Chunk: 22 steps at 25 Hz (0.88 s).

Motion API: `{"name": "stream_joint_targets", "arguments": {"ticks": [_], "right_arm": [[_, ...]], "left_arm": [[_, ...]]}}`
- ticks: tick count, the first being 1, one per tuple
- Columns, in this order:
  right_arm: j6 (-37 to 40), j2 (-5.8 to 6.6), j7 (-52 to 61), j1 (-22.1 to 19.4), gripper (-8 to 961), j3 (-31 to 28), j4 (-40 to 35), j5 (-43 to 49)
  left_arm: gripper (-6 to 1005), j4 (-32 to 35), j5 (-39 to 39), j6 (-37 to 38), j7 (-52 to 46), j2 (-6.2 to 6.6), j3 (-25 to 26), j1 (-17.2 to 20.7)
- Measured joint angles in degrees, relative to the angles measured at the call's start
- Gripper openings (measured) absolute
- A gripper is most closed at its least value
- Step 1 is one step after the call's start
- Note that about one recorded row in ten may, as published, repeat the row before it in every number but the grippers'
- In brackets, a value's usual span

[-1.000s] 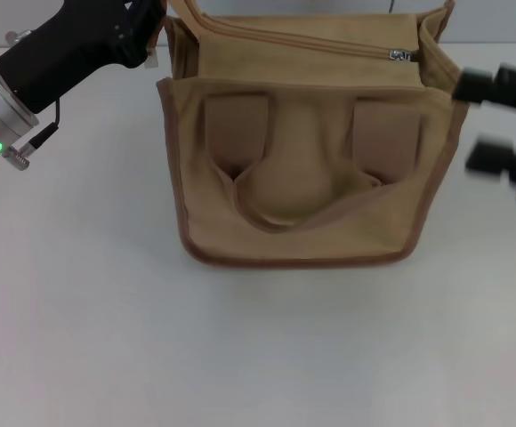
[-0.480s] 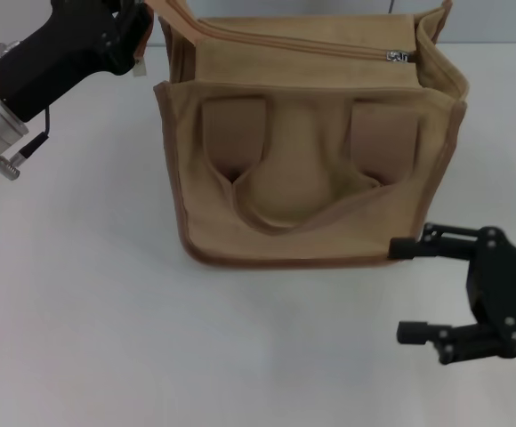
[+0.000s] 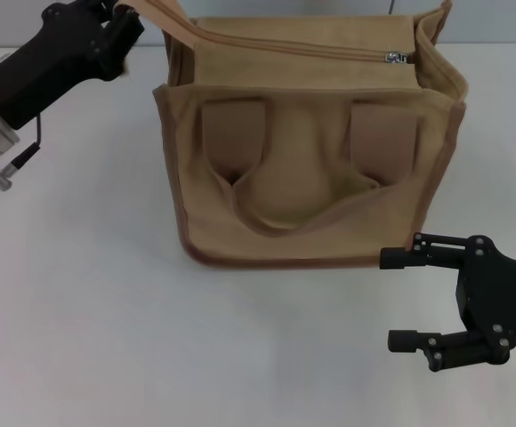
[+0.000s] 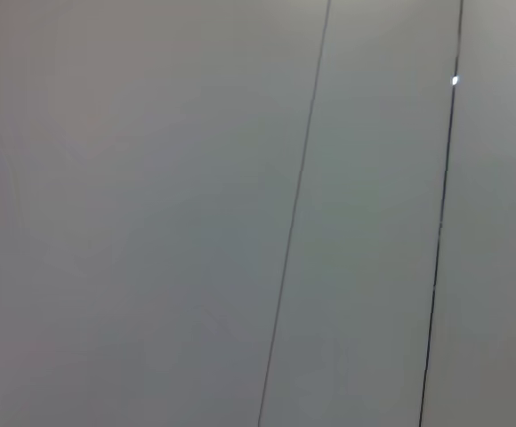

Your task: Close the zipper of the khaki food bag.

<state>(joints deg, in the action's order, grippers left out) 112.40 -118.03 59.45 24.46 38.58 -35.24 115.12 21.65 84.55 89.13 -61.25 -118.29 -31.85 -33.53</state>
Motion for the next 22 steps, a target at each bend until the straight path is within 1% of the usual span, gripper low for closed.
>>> {"name": "stream_joint_targets", "arguments": {"ticks": [1,2,3,4,6,7,8,9,10,11,12,13,14,15,16,17,18,20,22], "right_arm": [[0.0,0.0,-0.01,0.08,829,-0.01,0.0,0.0],[0.0,-0.01,-0.03,0.28,829,-0.04,0.09,0.0],[0.0,-0.01,-0.03,0.28,829,-0.04,0.09,0.0],[-0.01,0.0,-0.03,0.35,829,-0.06,0.16,0.0],[-0.04,-0.01,-0.04,0.47,828,-0.07,0.23,0.01],[-0.07,-0.01,-0.08,0.55,828,0.06,0.2,0.01],[-0.07,-0.01,-0.08,0.55,828,0.06,0.2,0.01],[-0.11,-0.01,-0.1,0.57,828,0.08,0.18,0.02],[-0.2,0.0,-0.12,0.61,828,0.09,0.16,0.02],[-0.37,-0.01,-0.13,0.66,828,0.11,0.17,0.03],[-1.02,-0.01,-0.14,0.8,828,0.14,0.28,0.05],[-1.02,-0.01,-0.14,0.8,828,0.14,0.28,0.05],[-1.27,0.0,-0.13,0.88,828,0.16,0.35,0.05],[-1.69,-0.01,-0.14,0.97,828,0.18,0.52,0.06],[-2.01,-0.01,-0.13,1.02,827,0.18,0.68,0.06],[-2.66,-0.07,-0.13,1.04,827,0.21,1.0,0.07],[-2.66,-0.07,-0.13,1.04,827,0.21,1.0,0.07],[-3.09,-0.16,-0.13,1.04,827,0.19,1.18,0.08],[-3.23,-0.23,-0.16,1.02,827,0.18,1.67,0.02]], "left_arm": [[83,1.01,0.27,-0.54,-1.72,0.21,-0.34,0.42],[104,4.03,1.71,-1.39,-5.51,0.75,-1.58,1.39],[125,4.03,1.71,-1.39,-5.51,0.75,-1.58,1.39],[145,6.08,3.14,-1.57,-7.46,1.16,-2.29,2.08],[187,9.66,6.39,-1.68,-11.23,2.29,-2.97,3.36],[208,12.92,10.35,-1.04,-15.33,3.73,-3.12,4.53],[229,12.92,10.35,-1.04,-15.33,3.73,-3.12,4.53],[250,14.17,12.09,-0.35,-16.96,4.32,-3.16,4.93],[270,16.34,15.2,1.78,-19.74,5.26,-3.23,5.62],[291,16.34,15.2,1.78,-19.74,5.26,-3.23,5.62],[312,17.7,17.06,3.49,-21.02,5.83,-3.22,6.1],[360,19.03,18.96,6.45,-21.73,6.31,-3.07,6.77],[407,19.03,18.96,6.45,-21.73,6.31,-3.07,6.77],[455,20.38,20.03,12.62,-21.04,6.75,-2.81,8.07],[502,20.4,20.03,13.42,-20.77,6.75,-2.81,8.22],[550,20.34,20.01,18.17,-18.65,6.74,-2.95,8.76],[579,20.34,20.01,18.17,-18.65,6.74,-2.95,8.76],[638,19.95,20.37,21.8,-15.98,6.21,-3.47,9.15],[696,19.42,20.87,23.55,-13.38,5.41,-4.5,9.47]]}}
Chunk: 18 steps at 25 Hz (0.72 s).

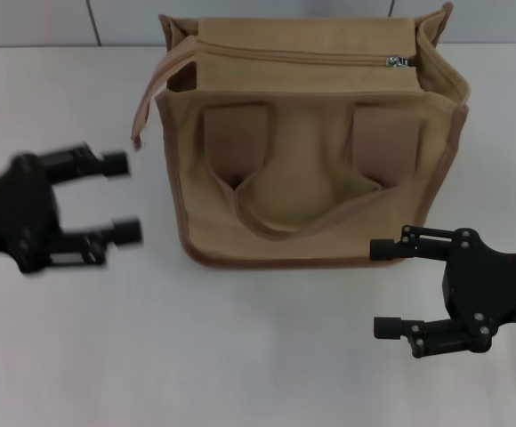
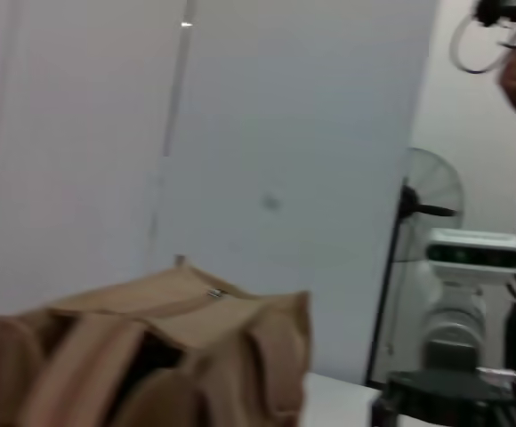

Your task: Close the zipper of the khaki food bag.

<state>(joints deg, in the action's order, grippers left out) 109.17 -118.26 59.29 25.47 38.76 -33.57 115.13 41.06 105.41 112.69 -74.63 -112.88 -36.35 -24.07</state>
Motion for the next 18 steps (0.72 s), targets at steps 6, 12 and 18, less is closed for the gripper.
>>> {"name": "stream_joint_targets", "arguments": {"ticks": [6,12,18], "right_arm": [[-2.36,-0.09,-0.99,0.23,826,0.48,1.79,0.1],[-3.51,-0.12,-2.84,0.97,826,0.87,3.98,0.23],[-3.53,-0.12,-3.04,0.99,827,0.88,4.08,0.27]], "left_arm": [[834,-6.32,0.69,-2.01,9.11,-1.77,-5.6,0.34],[834,-8.75,4.15,-3.91,12.7,-2.93,-6.01,0.03],[834,-8.94,4.86,-4.2,13.08,-3.31,-6.25,-0.04]]}}
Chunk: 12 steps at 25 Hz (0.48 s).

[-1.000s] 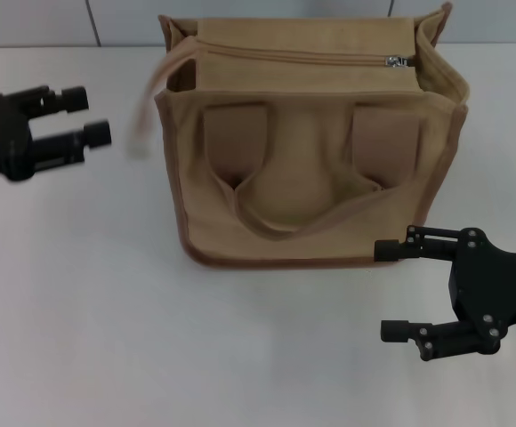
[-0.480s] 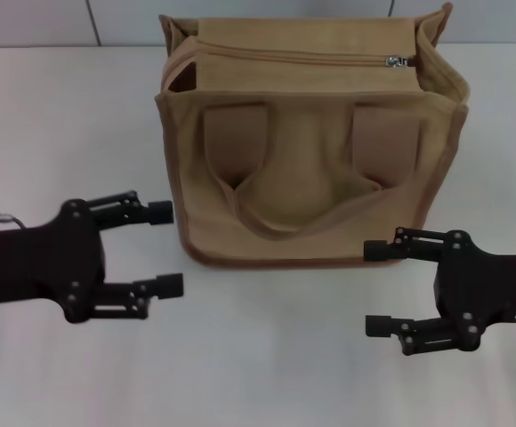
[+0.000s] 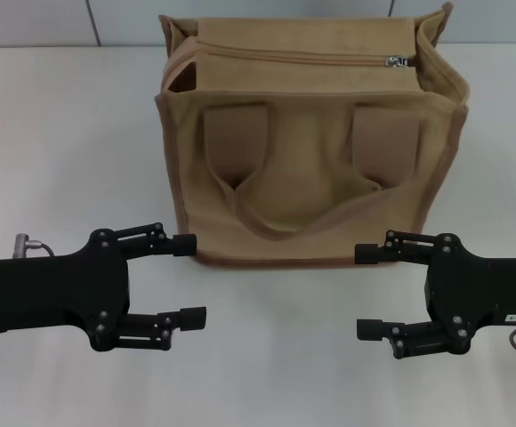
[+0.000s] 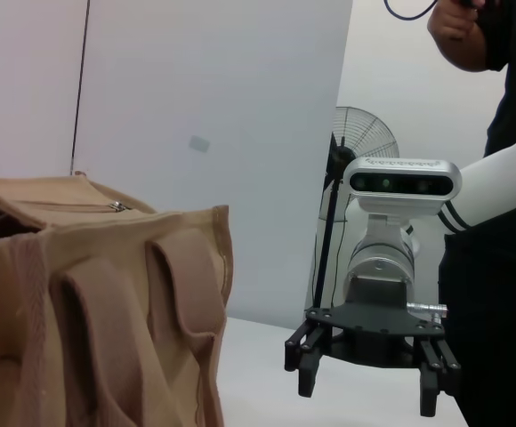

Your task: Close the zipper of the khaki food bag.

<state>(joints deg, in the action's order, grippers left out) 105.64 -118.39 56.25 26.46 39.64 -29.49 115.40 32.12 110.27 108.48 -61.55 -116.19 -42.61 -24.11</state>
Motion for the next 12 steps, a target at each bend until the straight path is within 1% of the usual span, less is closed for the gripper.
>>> {"name": "stream_joint_targets", "arguments": {"ticks": [12], "right_arm": [[0.0,0.0,-0.01,0.04,827,0.0,0.05,0.0]], "left_arm": [[834,-0.04,0.04,0.42,0.03,0.07,-0.08,0.16]]}}
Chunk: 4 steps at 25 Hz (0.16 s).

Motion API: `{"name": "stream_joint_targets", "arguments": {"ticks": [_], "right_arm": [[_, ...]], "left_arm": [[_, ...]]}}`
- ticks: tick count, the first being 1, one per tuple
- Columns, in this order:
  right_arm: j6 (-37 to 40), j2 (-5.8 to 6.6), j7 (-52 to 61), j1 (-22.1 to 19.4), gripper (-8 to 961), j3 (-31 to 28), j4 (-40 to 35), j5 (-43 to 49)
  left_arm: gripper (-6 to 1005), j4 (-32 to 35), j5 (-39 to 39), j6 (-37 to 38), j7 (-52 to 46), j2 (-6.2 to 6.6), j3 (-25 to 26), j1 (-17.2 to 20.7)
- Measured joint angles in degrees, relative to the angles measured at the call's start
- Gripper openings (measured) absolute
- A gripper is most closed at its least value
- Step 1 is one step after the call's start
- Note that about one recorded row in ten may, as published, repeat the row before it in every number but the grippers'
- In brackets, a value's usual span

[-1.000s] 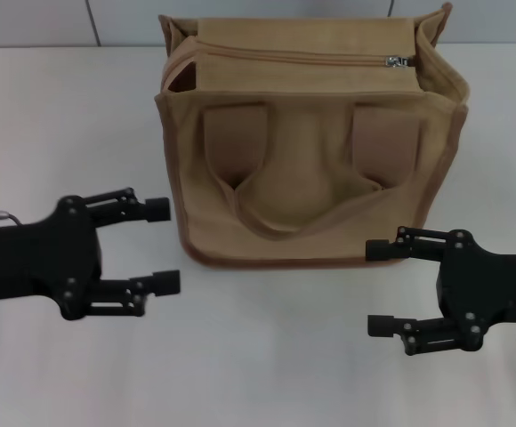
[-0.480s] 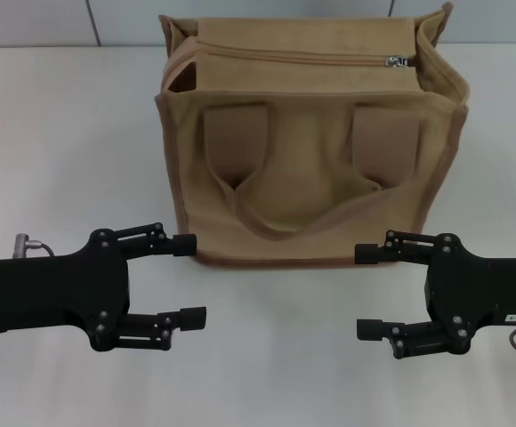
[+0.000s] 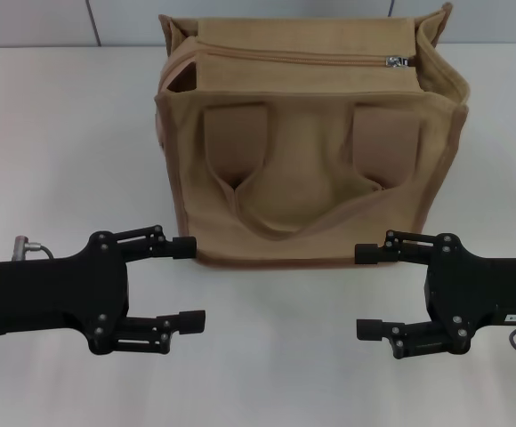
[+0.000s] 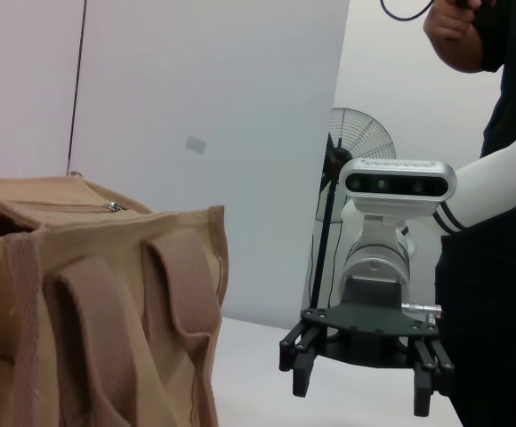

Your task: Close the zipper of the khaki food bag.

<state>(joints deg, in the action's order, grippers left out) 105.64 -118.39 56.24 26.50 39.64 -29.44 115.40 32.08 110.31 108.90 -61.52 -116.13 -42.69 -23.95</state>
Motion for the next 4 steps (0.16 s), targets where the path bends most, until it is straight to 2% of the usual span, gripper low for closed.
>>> {"name": "stream_joint_targets", "arguments": {"ticks": [4], "right_arm": [[0.01,0.0,0.0,-0.01,827,0.0,0.0,0.0]], "left_arm": [[834,0.0,0.0,0.01,0.0,0.01,-0.36,0.03]]}}
